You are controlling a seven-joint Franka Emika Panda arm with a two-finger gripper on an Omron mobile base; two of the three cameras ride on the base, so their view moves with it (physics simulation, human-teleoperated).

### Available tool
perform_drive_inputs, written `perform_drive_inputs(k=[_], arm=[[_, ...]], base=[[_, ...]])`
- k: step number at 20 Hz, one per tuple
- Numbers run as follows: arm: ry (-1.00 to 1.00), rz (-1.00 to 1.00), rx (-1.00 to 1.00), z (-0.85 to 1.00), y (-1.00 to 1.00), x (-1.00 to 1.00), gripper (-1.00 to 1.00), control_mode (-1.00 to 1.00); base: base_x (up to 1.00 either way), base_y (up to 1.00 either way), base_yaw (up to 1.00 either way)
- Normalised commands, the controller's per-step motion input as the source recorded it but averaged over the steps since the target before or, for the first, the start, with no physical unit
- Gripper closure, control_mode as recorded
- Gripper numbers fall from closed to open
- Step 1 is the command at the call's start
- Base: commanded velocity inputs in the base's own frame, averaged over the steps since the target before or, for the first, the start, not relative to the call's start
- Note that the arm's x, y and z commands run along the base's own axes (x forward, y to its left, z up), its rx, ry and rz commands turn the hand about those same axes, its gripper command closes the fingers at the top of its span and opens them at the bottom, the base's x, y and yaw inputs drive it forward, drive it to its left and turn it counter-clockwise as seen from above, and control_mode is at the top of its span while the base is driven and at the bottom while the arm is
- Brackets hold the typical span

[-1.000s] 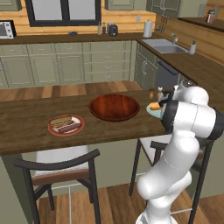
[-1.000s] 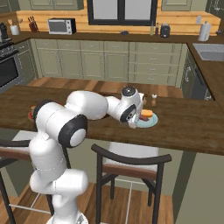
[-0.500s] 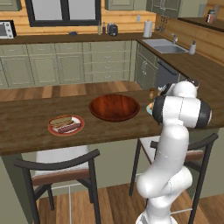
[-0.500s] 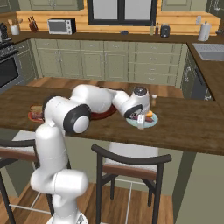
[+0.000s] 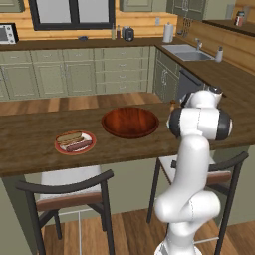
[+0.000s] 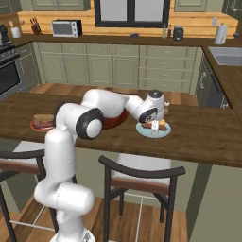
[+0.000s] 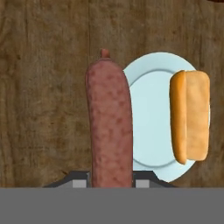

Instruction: Place one bun and one sausage from the bowl on each plate.

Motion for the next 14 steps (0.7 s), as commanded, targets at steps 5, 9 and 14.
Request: perform_drive_inputs(k=[5,9,14], arm=[[0.0,0.0,-0.04,-0.22,0.1,0.23,1.0,-1.0],[0.0,0.0,-0.02,-0.19,0.08,0.01,1.0,-1.0],[0.0,0.0,0.0,-0.09,0.04,0.0,1.0,-1.0]], base=[[0.0,0.0,0.0],[0.0,0.0,0.0],[0.0,0.0,0.0]])
